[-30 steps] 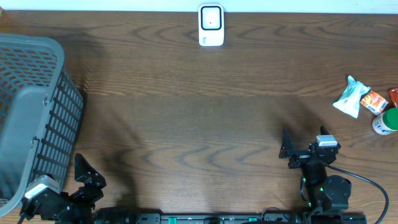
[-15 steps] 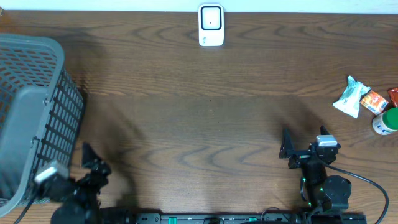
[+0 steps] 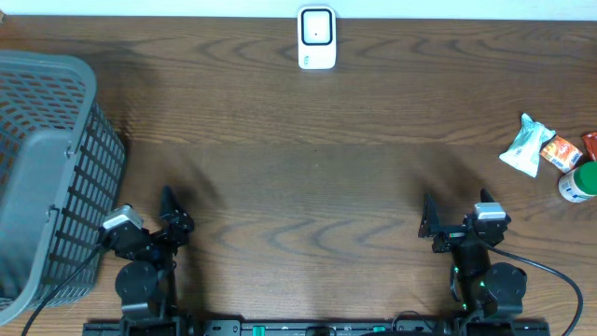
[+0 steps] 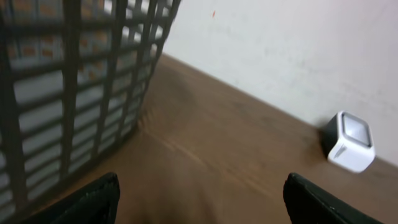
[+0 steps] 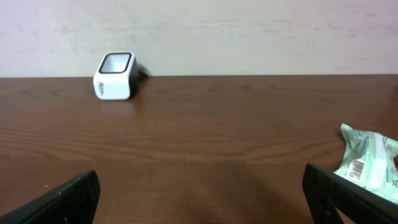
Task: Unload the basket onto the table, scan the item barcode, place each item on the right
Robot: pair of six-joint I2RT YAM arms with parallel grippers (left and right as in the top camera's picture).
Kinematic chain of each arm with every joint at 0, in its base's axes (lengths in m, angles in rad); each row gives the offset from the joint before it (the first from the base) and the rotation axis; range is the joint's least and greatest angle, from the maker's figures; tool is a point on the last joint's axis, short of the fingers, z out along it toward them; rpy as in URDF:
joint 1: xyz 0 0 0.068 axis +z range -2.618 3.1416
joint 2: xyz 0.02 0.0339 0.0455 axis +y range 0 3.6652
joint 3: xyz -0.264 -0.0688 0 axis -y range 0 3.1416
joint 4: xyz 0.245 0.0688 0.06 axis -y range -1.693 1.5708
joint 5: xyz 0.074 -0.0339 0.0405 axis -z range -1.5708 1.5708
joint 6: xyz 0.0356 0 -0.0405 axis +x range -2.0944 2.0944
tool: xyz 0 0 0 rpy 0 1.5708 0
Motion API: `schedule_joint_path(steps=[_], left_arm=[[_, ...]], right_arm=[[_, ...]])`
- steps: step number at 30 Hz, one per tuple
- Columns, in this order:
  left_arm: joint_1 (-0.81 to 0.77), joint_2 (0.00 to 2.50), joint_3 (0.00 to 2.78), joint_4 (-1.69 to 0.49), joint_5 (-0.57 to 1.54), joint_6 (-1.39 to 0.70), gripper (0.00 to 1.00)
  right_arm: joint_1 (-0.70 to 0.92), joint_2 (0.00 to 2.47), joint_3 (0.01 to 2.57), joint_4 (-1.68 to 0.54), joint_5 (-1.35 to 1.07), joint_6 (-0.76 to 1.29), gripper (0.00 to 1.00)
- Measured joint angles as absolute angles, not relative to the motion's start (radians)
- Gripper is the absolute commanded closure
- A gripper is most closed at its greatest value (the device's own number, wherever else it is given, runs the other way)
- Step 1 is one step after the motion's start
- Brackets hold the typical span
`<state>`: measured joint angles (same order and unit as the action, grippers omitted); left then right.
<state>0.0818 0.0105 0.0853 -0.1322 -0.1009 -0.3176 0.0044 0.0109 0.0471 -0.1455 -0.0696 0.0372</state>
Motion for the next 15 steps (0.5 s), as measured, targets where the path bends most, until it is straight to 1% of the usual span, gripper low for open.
schedule_joint_path(steps=[15], left_arm=[[0.017, 0.01, 0.065, -0.125, -0.079, -0.271, 0.16]], right_arm=[[0.004, 0.011, 0.047, -0.146, -0.07, 0.037, 0.01]])
